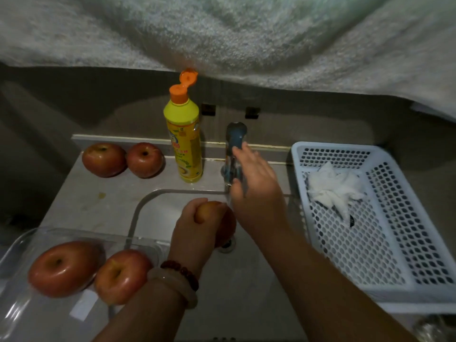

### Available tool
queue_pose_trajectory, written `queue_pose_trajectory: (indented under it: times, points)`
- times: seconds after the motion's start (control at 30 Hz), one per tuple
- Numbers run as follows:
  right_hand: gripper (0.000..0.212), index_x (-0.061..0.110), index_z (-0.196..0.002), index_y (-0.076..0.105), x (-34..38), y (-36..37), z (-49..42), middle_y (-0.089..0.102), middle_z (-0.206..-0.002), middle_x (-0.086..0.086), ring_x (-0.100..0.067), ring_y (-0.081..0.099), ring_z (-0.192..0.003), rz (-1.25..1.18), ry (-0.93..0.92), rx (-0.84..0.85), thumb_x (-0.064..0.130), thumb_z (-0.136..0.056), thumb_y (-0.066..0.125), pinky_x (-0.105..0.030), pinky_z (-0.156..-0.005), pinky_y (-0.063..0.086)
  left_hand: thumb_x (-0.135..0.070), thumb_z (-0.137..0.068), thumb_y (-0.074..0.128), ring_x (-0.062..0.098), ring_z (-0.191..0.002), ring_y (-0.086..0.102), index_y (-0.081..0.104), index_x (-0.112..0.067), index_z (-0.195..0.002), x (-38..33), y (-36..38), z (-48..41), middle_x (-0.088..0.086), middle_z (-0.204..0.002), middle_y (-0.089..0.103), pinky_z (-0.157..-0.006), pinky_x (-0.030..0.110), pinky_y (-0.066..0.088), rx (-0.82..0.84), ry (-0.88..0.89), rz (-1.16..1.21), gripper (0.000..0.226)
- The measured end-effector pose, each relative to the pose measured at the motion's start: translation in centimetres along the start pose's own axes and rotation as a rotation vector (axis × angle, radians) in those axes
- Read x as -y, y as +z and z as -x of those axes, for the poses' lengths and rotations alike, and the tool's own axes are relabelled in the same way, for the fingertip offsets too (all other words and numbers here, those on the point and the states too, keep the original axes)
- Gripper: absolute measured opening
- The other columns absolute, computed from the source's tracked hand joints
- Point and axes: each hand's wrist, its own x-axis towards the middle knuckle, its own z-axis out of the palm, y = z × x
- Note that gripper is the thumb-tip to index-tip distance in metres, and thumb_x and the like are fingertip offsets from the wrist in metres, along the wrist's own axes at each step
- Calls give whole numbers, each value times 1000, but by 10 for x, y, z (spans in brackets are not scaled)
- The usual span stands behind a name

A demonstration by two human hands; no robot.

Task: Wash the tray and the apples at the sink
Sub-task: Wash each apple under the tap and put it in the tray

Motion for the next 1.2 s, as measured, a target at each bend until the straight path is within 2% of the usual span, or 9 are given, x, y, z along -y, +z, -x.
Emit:
queue_pose_trajectory:
  times: [0.1,0.23,0.37,0.53,0.7,0.8,0.97,1.13,1.2]
  points:
    - [58,17,-141,49,6,-8,-3,46,-147,-6,-27,39,-138,-12,62,75,16,-83,51,-28,-114,21,-66,-55,66,22,-96,65,59,-42,-95,-3,1,6,-3,-104,65,-82,47,57,20,-27,5,48]
    - [56,25,-148,37,13,-28,12,43,-144,9,-7,35,-133,-139,181,91,25,-94,51,-19,-108,26,-69,-60,63,23,-101,60,56,-39,-106,-5,5,15,-4,-110,59,-85,48,55,37,-33,-48,56]
    - [33,20,-128,59,0,-46,34,60,-123,6,3,48,-104,-107,275,97,18,-96,54,-2,-83,32,-48,-84,64,25,-103,53,51,-33,-118,-6,9,20,0,-116,49,-84,48,56,68,-66,-56,39]
    - [16,14,-104,72,-24,-67,40,71,-98,1,-8,60,-88,-22,183,198,14,-92,61,-20,-81,48,-42,-85,65,25,-101,54,52,-33,-114,-9,22,27,0,-114,49,-81,48,57,128,-137,35,33]
    - [24,12,-114,69,-44,-83,37,67,-107,-1,-7,56,-95,23,265,59,13,-91,60,-17,-84,41,-41,-86,64,19,-96,53,51,-29,-122,-7,36,32,-5,-107,48,-77,42,58,157,-125,20,39]
    - [27,10,-118,65,-64,-86,28,63,-115,-7,-17,58,-104,34,314,-51,12,-92,58,-28,-93,45,-40,-87,63,21,-97,52,51,-29,-121,-8,43,34,-2,-112,48,-72,38,57,167,-120,0,38]
    - [33,13,-125,61,-105,-84,10,55,-131,-9,-29,46,-123,133,415,14,14,-93,53,-32,-104,33,-40,-87,63,23,-100,52,50,-29,-119,-13,58,36,2,-120,46,-72,38,57,202,-119,-8,36]
    - [45,35,-142,42,-133,-79,-3,8,-162,1,-31,-2,-148,467,547,345,24,-98,48,-55,-116,3,-40,-87,63,21,-98,52,50,-36,-107,-18,71,34,-5,-109,46,-78,41,57,228,-112,11,25]
    - [50,42,-142,37,-140,-75,-5,-11,-162,1,-36,-13,-147,498,617,464,23,-98,49,-61,-114,5,-40,-87,63,21,-99,52,49,-35,-108,-20,75,33,-7,-106,45,-79,42,57,233,-108,17,26]
